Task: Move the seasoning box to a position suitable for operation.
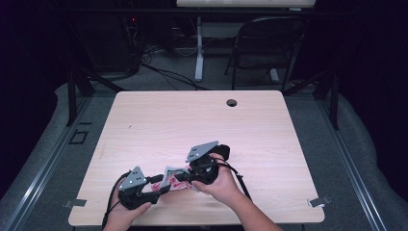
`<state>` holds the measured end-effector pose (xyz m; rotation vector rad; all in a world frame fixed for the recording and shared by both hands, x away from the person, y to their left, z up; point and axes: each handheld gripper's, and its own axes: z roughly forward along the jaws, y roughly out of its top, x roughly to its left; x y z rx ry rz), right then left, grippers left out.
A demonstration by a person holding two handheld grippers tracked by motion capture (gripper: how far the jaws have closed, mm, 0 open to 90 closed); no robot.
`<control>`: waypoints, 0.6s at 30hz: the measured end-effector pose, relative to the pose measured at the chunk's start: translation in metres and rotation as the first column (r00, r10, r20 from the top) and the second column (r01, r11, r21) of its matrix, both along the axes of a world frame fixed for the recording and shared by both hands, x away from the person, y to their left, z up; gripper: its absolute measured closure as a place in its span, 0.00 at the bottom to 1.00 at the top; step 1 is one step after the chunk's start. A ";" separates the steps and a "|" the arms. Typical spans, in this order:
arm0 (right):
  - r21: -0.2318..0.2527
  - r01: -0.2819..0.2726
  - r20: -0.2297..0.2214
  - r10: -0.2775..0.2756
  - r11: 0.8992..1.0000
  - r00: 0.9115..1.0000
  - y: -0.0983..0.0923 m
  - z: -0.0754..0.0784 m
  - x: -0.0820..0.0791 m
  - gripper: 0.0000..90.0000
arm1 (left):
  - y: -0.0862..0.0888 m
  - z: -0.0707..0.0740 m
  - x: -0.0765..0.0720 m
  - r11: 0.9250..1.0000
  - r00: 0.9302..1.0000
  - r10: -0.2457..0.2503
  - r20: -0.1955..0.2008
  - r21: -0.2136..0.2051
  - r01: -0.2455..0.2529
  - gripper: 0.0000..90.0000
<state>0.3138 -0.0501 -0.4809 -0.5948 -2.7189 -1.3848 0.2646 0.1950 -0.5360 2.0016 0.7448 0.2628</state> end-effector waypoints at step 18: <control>0.037 -0.045 0.032 0.043 0.998 0.999 -0.008 0.025 0.002 1.00 | -0.010 -0.013 0.004 0.997 0.997 -0.069 -0.024 0.035 0.070 0.46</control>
